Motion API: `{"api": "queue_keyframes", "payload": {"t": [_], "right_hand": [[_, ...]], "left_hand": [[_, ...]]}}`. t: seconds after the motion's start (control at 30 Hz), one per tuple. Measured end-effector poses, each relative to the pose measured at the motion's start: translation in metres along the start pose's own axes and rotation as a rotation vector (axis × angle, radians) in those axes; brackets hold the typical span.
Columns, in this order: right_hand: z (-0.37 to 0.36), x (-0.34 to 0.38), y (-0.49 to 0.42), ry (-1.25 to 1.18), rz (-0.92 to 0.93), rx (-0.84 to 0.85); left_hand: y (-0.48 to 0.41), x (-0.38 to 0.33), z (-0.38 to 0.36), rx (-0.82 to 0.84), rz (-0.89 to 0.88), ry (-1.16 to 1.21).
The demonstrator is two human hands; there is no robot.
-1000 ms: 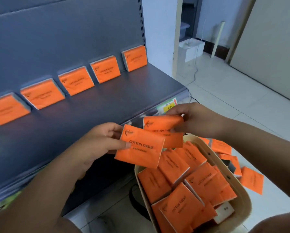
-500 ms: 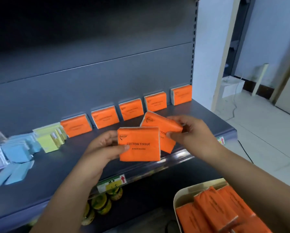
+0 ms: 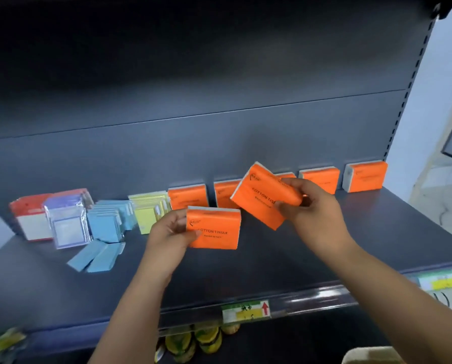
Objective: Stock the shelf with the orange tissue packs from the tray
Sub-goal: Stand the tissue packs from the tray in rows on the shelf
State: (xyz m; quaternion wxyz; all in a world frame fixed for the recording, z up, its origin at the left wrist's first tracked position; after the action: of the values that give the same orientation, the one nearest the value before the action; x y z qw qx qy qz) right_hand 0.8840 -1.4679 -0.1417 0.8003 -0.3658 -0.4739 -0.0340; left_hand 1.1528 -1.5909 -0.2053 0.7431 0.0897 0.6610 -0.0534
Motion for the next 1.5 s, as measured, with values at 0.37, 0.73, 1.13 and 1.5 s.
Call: {"api": "queue_keyframes", "payload": {"t": [0.37,0.73,1.13,1.5], "right_hand": [[-0.091,-0.020,-0.018,-0.037,0.031,0.176],[-0.141,-0.030,-0.043,0.079,0.151,0.283],[-0.162,-0.042,-0.051,0.191,0.213,0.343],[-0.164,-0.048,-0.047,0.223,0.196,0.362]], "left_hand": [[-0.066,0.023,0.021,-0.187,0.006,-0.087],[-0.102,0.031,0.026,-0.352,-0.065,-0.252],[-0.106,0.016,0.024,-0.522,-0.132,-0.559],[-0.100,0.010,0.024,-0.466,-0.255,-0.731]]}}
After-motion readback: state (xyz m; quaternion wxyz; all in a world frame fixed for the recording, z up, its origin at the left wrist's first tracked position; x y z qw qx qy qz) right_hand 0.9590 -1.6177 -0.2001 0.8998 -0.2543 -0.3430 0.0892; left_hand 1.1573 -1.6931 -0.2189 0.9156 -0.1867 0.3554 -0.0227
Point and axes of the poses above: each hand's wrist, its own y-axis away from the middle knuckle, its own z-axis out of the back of the hand, x = y × z, the point moved 8 cm from there along -y, towards the middle knuckle, and after that the axes turned 9 degrees about z, right-handed, at the moved point
